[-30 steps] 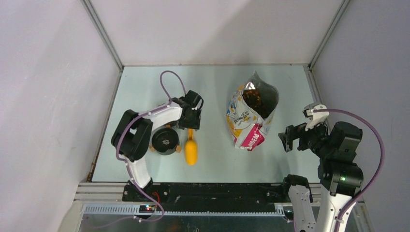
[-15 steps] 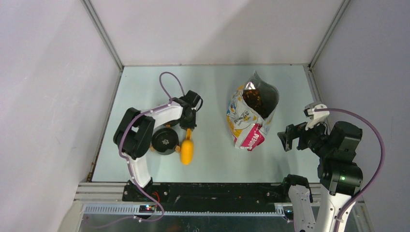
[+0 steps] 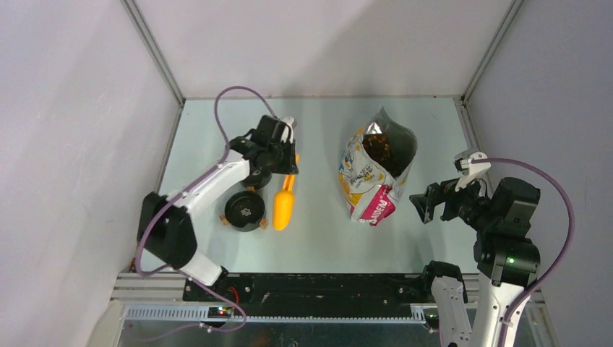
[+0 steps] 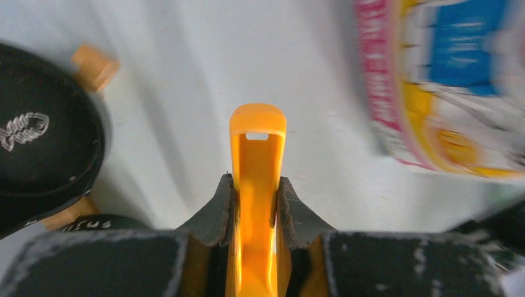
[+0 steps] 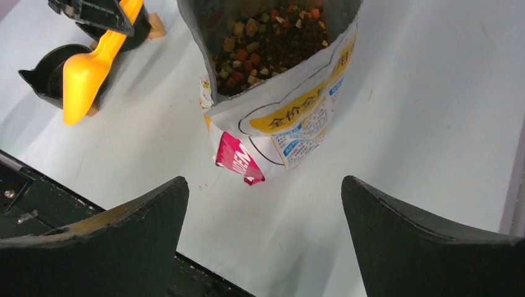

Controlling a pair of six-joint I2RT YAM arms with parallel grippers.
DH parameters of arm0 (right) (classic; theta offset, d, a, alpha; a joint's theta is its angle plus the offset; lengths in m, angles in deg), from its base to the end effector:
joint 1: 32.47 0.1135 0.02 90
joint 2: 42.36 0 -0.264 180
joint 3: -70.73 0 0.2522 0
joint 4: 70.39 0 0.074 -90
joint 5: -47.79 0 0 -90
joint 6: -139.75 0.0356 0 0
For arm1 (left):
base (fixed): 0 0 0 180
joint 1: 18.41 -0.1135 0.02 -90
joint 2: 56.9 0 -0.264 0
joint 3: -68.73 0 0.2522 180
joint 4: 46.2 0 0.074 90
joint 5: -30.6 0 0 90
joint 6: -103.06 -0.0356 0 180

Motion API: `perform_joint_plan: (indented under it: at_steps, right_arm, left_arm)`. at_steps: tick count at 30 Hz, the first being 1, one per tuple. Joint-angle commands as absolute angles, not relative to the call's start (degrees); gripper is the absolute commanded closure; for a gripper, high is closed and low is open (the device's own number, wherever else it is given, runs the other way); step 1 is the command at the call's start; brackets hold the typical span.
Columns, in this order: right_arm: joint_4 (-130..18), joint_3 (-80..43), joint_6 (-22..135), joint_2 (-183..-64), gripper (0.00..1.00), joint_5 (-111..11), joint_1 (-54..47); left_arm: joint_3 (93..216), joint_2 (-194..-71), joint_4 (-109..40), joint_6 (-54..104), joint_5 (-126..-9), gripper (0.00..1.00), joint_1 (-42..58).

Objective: Serve the pet food

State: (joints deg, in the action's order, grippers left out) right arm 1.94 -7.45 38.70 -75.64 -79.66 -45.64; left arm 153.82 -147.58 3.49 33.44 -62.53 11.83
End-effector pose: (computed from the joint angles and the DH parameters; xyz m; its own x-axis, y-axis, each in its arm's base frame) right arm 0.0718 0.0054 0.3893 -0.3742 -0.0687 -0.9248 -0.4242 0.8995 0.1048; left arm 0.2898 -0.1712 0.2629 -0.8501 0.0931 -0.5183 0.2493 0.9381 -0.2404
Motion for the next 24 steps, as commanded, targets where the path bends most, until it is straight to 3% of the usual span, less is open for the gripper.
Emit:
perform_joint_plan:
  at_steps: [1,7,14,21,24]
  right_arm:
    - [-1.47,-7.52,39.63,-76.01,0.03,-84.86,-45.83]
    - [-2.38,-8.76,35.86,-75.31,0.05,-99.77,-45.41]
    - [-16.73,-8.86,52.26,-76.97,0.13,-101.61,-42.11]
    - [-34.52,-10.25,67.60,-84.13,0.16,-100.65,-31.10]
    - [-39.01,-10.79,70.79,-87.58,0.18,-97.23,-27.89]
  left_arm:
    - [157.48,-139.29,2.08,30.44,-77.29,1.00,11.78]
    - [146.66,-119.51,-19.71,32.31,-96.08,1.00,12.65]
    - [145.16,-112.43,-28.42,31.30,-111.60,1.00,13.14]
    - [160.82,-114.66,-22.87,23.02,-120.91,1.00,13.10]
    - [162.51,-116.20,-30.27,33.64,-120.50,1.00,13.06]
